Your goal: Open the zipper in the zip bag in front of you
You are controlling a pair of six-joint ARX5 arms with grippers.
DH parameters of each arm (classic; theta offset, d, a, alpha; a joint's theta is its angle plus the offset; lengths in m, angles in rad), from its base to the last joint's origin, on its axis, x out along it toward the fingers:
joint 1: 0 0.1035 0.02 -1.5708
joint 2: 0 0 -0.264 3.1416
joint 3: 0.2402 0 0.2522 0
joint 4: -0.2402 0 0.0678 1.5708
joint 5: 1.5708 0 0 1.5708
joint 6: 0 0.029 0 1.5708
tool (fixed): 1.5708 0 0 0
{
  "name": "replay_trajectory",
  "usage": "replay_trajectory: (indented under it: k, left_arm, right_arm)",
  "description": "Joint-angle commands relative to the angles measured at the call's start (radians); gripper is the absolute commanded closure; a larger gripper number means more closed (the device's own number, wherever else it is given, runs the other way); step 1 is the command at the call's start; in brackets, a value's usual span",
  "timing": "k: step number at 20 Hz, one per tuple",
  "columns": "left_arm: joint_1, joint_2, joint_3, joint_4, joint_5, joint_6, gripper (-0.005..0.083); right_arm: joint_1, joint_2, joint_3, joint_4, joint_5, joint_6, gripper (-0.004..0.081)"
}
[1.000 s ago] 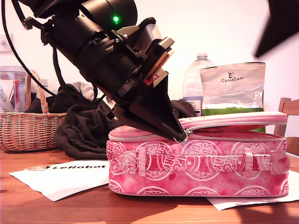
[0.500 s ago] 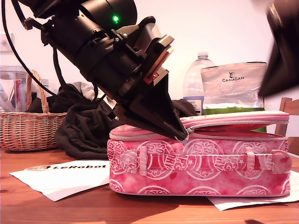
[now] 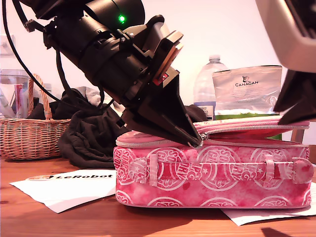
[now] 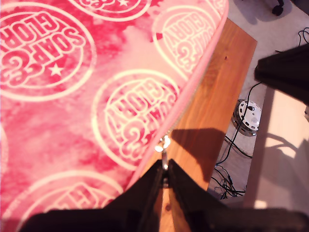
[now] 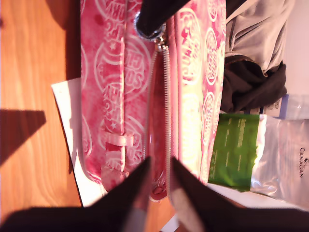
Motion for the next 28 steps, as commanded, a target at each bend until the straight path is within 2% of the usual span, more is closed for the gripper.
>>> replay_trajectory:
  k: [1, 6, 12, 17, 20, 22, 28]
  left_arm:
    - [-0.005, -0.016, -0.014, 0.026, 0.021, -0.001, 0.0796]
    - [-0.005, -0.016, -0.014, 0.029, 0.036, -0.001, 0.0796]
    - [-0.005, -0.016, -0.014, 0.032, 0.036, -0.001, 0.0796]
    - [-0.005, -0.016, -0.014, 0.034, 0.036, -0.002, 0.0796]
    - [-0.005, -0.016, -0.014, 0.034, 0.05, -0.002, 0.0796]
    - [-0.005, -0.016, -0.014, 0.033, 0.05, -0.002, 0.0796]
    - [-0.005, -0.016, -0.014, 0.019, 0.043, -0.003, 0.0796]
  right_arm:
    - [-0.014, 0.001, -0.007, 0.022, 0.007, -0.001, 0.0486]
    - [-0.078, 0.007, -0.007, 0.124, -0.001, -0.095, 0.0488]
    - [-0.202, 0.049, -0.007, 0.187, -0.118, -0.187, 0.0525]
    - [-0.261, 0.121, -0.007, 0.289, -0.15, -0.259, 0.0532]
    - [-0.267, 0.148, -0.007, 0.334, -0.156, -0.286, 0.0641]
    - [-0.267, 0.15, -0.007, 0.319, -0.156, -0.286, 0.0791]
    - [-0.27, 0.15, -0.007, 0.305, -0.158, -0.28, 0.0782]
